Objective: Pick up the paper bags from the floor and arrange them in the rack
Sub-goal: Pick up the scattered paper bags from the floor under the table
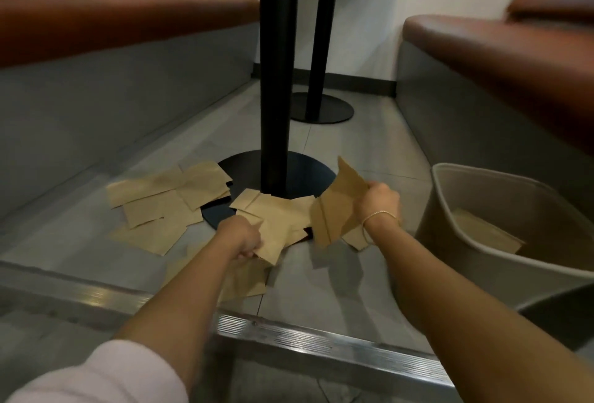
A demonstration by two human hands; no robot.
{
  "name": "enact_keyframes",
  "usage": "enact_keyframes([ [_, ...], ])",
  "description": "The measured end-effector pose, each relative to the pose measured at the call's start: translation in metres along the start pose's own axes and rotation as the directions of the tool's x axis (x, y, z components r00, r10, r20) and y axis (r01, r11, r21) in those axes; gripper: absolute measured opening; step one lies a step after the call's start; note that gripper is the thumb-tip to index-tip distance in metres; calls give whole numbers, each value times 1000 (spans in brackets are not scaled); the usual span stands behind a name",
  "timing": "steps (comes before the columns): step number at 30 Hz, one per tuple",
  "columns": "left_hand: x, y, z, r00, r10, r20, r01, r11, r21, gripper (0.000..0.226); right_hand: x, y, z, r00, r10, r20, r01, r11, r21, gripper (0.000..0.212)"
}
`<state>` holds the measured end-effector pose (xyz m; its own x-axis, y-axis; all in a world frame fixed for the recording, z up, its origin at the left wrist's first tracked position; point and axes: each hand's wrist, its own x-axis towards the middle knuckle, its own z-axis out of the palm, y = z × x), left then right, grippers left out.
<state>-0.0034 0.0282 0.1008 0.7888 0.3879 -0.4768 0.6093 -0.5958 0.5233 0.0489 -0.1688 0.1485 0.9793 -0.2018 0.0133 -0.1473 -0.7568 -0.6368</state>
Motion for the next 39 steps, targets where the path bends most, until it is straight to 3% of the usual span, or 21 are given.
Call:
enact_keyframes([
  [2,-13,4,-9,997,52,-53,-52,999,-8,14,-5,-13,-20,998,-51,-46,52,999,16,39],
  [10,-53,43,-24,939,222,-261,-311,873,-377,14,-19,-42,-130,933,-199,-300,217,976,26,35],
  [14,-84,90,-28,905,300,-302,-414,786,-459,5,-26,-40,-189,910,-181,-374,178,983,-44,30],
  [19,-124,147,-16,849,423,-317,-528,709,-468,12,-29,-25,-243,904,-117,-412,64,988,-140,31],
  [25,-154,189,0,789,536,-299,-612,647,-454,8,-27,0,-255,966,84,-243,-141,964,-227,39],
  [28,-163,198,7,753,596,-281,-652,615,-442,13,-23,0,-246,983,-13,-181,-31,971,-237,56],
  [30,-167,201,11,731,629,-264,-668,581,-464,14,-22,-7,-241,990,-120,-79,114,990,-77,69],
  [33,-173,206,15,700,668,-254,-684,524,-507,10,-25,-15,-234,980,-196,40,184,960,213,51],
  [35,-174,208,18,680,693,-237,-694,505,-513,10,-21,-16,-233,981,-195,-19,194,955,224,40],
  [39,-168,206,25,692,696,-190,-684,549,-480,19,-18,-16,-244,965,-178,-191,181,984,-1,32],
])
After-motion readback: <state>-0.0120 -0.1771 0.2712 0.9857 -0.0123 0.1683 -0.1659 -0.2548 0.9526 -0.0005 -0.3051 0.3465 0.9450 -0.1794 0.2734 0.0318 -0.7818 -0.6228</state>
